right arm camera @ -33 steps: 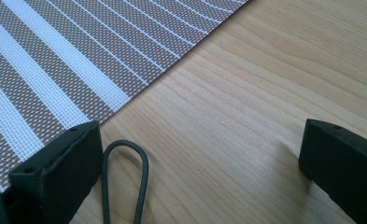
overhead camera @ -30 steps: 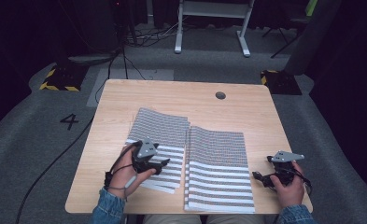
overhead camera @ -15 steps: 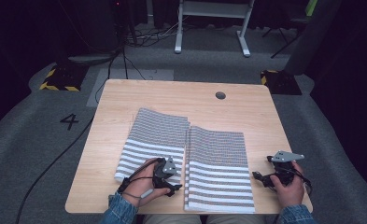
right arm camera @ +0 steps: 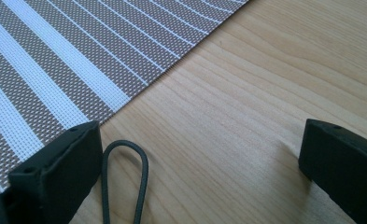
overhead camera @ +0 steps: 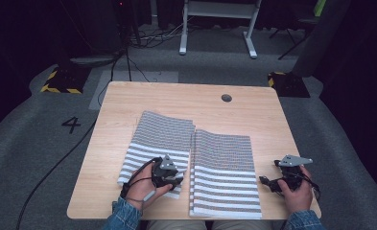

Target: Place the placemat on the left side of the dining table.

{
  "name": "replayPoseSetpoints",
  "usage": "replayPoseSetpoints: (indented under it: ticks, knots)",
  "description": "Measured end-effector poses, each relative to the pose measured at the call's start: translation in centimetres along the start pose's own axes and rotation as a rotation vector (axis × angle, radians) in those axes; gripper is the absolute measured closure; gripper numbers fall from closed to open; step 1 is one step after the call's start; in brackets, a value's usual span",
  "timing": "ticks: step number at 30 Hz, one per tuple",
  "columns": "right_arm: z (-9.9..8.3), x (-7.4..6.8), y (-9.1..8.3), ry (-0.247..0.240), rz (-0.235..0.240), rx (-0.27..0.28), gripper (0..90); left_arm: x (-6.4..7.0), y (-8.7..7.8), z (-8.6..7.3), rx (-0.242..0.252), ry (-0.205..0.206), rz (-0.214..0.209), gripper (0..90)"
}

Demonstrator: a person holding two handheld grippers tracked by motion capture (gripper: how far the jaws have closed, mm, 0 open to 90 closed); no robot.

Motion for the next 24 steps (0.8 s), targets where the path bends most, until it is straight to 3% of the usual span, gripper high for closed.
replayPoseSetpoints:
  ticks: [2,6,13,14,15,24]
  knots:
    - [0.0,0.0,0.0,0.0,0.0,0.0,0.0,-0.1,-0.6,0.2,0.04,-0.024,0.013,71.2]
    - [0.0,0.0,0.0,0.0,-0.001,0.0,0.0,-0.6,-2.1,0.7,0.126,-0.022,0.079,80.5]
    - [0.0,0.0,0.0,0.0,-0.001,0.0,0.0,-2.3,-5.6,1.0,0.283,-0.039,0.193,83.2]
    - [0.0,0.0,0.0,0.0,-0.001,0.0,0.1,-3.2,-6.8,0.7,0.327,-0.048,0.238,83.2]
    - [0.0,0.0,0.0,0.0,-0.001,0.0,0.1,-3.2,-6.8,0.7,0.327,-0.048,0.238,82.4]
    - [0.0,0.0,0.0,0.0,-0.001,0.0,0.0,-6.6,-11.0,-1.3,0.411,-0.146,0.385,81.0]
Point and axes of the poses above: each handheld gripper's, and its own axes: y roughly forward along the jaws, z roughly out of its top, x roughly to its right, the point moved 3 cm from there along y, roughly forward along the jaws, and after that the axes turned 2 degrees about -y, right-handed, at the moved point
